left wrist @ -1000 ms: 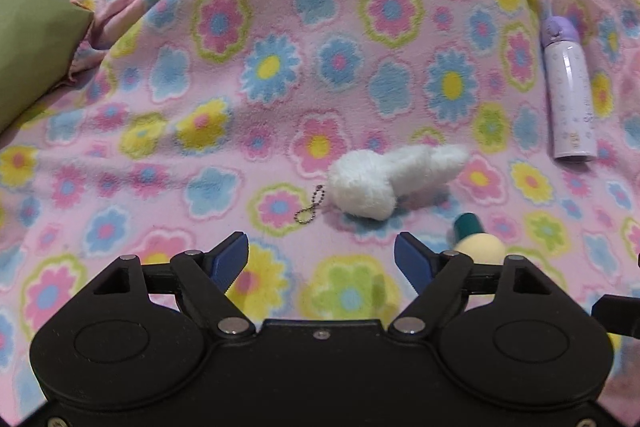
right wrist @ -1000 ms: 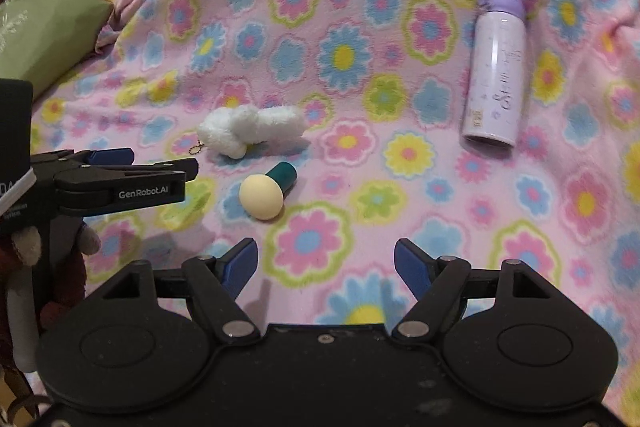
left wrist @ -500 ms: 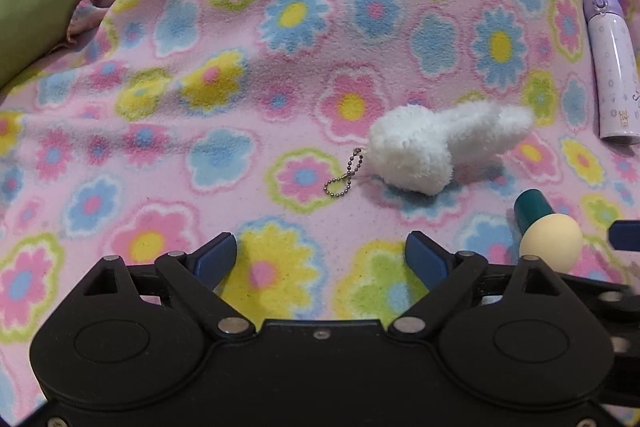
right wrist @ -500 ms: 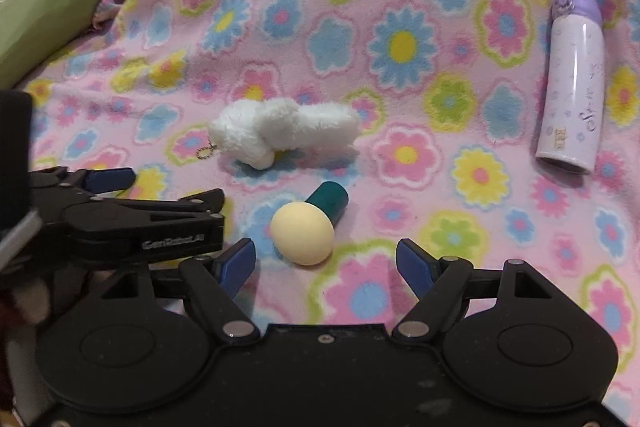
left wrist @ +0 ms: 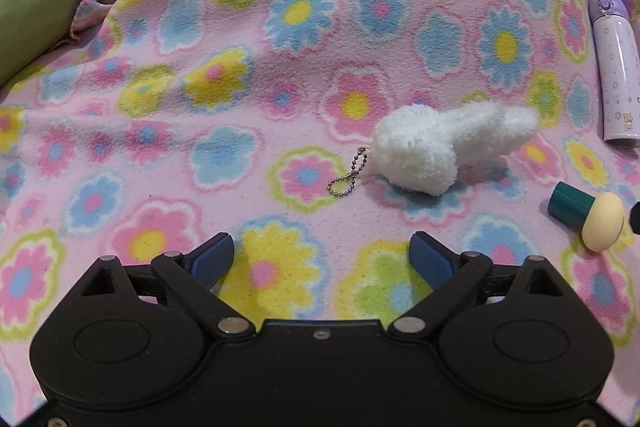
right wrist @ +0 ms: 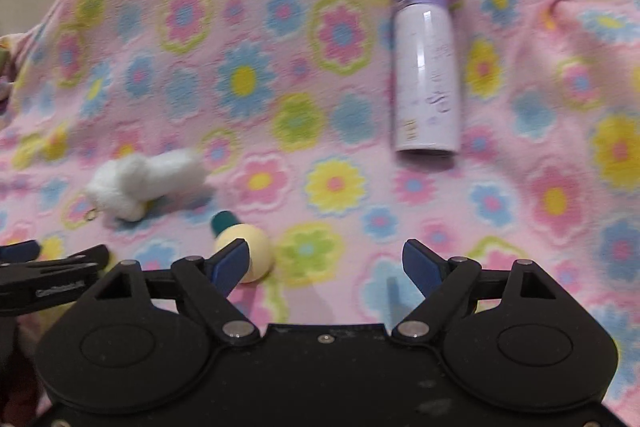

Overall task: Organize soft objects
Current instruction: 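Close the right tool on the yellow sponge's teal handle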

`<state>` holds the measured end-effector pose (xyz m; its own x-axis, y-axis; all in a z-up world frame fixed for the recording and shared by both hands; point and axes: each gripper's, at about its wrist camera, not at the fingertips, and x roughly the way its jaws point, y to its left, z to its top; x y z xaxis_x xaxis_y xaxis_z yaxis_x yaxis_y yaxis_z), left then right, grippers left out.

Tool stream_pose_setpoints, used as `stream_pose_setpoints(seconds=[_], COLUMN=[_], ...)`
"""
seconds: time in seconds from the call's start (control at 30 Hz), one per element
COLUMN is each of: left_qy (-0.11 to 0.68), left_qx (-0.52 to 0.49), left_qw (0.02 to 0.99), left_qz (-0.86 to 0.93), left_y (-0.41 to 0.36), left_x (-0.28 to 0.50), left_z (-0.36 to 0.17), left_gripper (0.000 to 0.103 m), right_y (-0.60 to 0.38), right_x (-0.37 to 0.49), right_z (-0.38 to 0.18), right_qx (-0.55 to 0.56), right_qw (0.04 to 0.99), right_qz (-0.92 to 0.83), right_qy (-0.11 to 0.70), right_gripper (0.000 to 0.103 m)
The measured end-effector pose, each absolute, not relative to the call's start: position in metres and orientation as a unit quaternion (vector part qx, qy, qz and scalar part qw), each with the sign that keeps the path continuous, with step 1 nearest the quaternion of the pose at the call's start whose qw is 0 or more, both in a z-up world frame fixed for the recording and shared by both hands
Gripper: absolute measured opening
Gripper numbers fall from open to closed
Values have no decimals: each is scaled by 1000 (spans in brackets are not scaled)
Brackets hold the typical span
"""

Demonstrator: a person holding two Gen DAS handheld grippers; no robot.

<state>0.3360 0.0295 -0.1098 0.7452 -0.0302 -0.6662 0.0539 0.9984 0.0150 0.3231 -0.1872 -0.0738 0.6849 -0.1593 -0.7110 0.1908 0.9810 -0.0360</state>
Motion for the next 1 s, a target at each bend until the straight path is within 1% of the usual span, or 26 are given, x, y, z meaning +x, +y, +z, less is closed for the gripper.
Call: stream_pose_setpoints(seconds=[0.13, 0.2, 0.27, 0.37, 0.43, 0.6, 0.8, 1.0], left_qy=[356, 357, 357, 358, 358, 359, 359, 359], left_qx=[16, 16, 15, 12, 12, 12, 12, 11], left_qw=[934, 934, 934, 933, 933, 933, 933, 933], left_qz=[-23, -23, -23, -23, -22, -21, -21, -21], left_y=[29, 29, 30, 30, 30, 30, 30, 31], left_x=[336, 336, 337, 337, 337, 337, 337, 337], left_z=[-110, -110, -110, -110, -110, -109, -109, -109], left_gripper=[92, 93, 93, 94, 94, 94, 95, 95], right_y=[-188, -196, -196, -171, -155, -147, -191, -175], right_x=[325, 322, 315, 309, 312, 329, 329, 327], right_z=[-78, -75, -66, -61, -67, -93, -85, -83], right_qx=[1, 11, 22, -20, -41, -79, 4, 14], right_qw=[909, 905, 916, 925, 923, 900, 900, 914], right_qz=[-151, -161, -121, -47, -12, -31, -112, -55], right_qy=[389, 393, 383, 376, 383, 427, 421, 402], right_gripper=[83, 81, 81, 82, 82, 81, 82, 82])
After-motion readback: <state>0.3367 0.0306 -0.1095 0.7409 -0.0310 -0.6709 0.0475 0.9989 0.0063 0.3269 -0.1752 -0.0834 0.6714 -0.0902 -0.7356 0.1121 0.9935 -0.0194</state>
